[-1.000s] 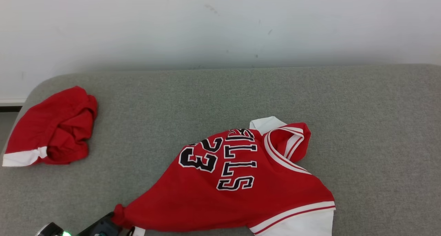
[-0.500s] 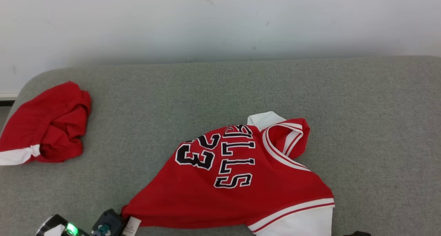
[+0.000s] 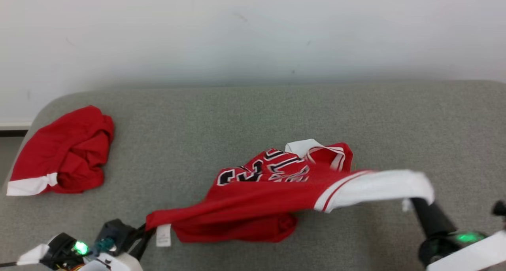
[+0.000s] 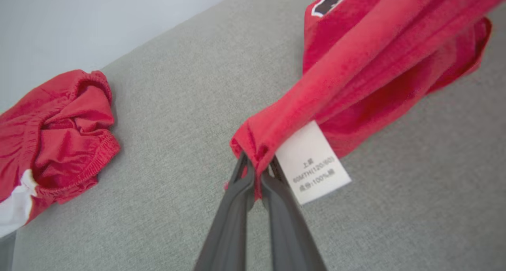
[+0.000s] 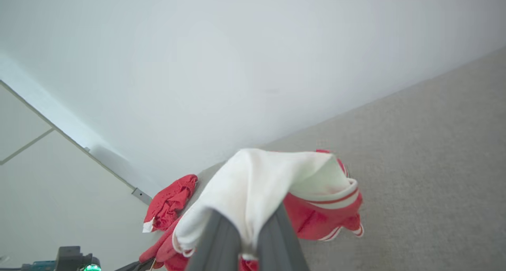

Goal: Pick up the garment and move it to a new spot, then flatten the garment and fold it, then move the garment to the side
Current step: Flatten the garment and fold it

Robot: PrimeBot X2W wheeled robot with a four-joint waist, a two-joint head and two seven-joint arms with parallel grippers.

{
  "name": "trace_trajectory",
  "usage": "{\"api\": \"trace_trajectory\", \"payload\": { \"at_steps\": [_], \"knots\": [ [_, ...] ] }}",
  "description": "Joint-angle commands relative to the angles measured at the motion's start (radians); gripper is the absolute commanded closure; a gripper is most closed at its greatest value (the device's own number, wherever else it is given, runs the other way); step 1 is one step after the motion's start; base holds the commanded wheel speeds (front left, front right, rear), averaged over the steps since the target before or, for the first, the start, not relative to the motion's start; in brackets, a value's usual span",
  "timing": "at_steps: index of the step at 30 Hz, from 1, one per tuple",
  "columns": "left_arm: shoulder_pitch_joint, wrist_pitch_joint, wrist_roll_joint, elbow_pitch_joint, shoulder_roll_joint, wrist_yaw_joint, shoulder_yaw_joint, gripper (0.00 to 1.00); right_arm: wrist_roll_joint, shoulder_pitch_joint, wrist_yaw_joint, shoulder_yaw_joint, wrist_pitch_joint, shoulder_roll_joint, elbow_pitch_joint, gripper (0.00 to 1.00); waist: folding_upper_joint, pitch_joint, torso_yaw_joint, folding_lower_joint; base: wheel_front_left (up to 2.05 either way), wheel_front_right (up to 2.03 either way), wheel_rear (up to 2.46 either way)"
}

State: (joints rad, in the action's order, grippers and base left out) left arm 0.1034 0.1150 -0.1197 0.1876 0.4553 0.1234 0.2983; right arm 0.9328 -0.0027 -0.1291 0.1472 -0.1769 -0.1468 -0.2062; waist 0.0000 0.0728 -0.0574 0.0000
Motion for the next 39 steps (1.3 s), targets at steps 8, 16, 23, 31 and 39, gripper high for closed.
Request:
{"api": "trace_trajectory", "payload": {
  "at_steps": [8,16,23,31,39],
  "knots": [
    [-0.022,0.187,-0.227,-0.356,0.045,0.005,-0.017,1.0,0.141,-0.026,-0.003,-0.195,-0.135,-0.008,-0.304,1.0,0.0,-0.072,-0.003,0.0,0.0,0.0,0.0],
    [0.145,0.411,-0.422,-0.696,0.143,0.007,-0.056,1.0,0.161,-0.203,-0.003,-0.405,-0.334,0.037,-0.481,1.0,0.0,-0.084,-0.026,0.0,0.0,0.0,0.0],
    [0.447,0.593,-0.586,-0.7,0.183,0.005,-0.038,1.0,0.048,-0.537,-0.003,-0.503,-0.554,0.072,-0.34,1.0,0.0,0.015,-0.042,0.0,0.0,0.0,0.0],
    [0.906,0.628,-0.519,-0.346,0.099,0.005,0.019,1.0,-0.152,-0.986,-0.003,-0.472,-0.538,0.096,0.054,1.0,0.0,0.256,-0.039,0.0,0.0,0.0,0.0],
    [1.317,0.264,-0.262,0.086,-0.018,-0.028,0.066,1.0,-0.204,-1.372,-0.003,-0.388,-0.236,0.095,0.492,1.0,0.0,0.424,-0.028,0.0,0.0,0.0,0.0]
  ]
}}
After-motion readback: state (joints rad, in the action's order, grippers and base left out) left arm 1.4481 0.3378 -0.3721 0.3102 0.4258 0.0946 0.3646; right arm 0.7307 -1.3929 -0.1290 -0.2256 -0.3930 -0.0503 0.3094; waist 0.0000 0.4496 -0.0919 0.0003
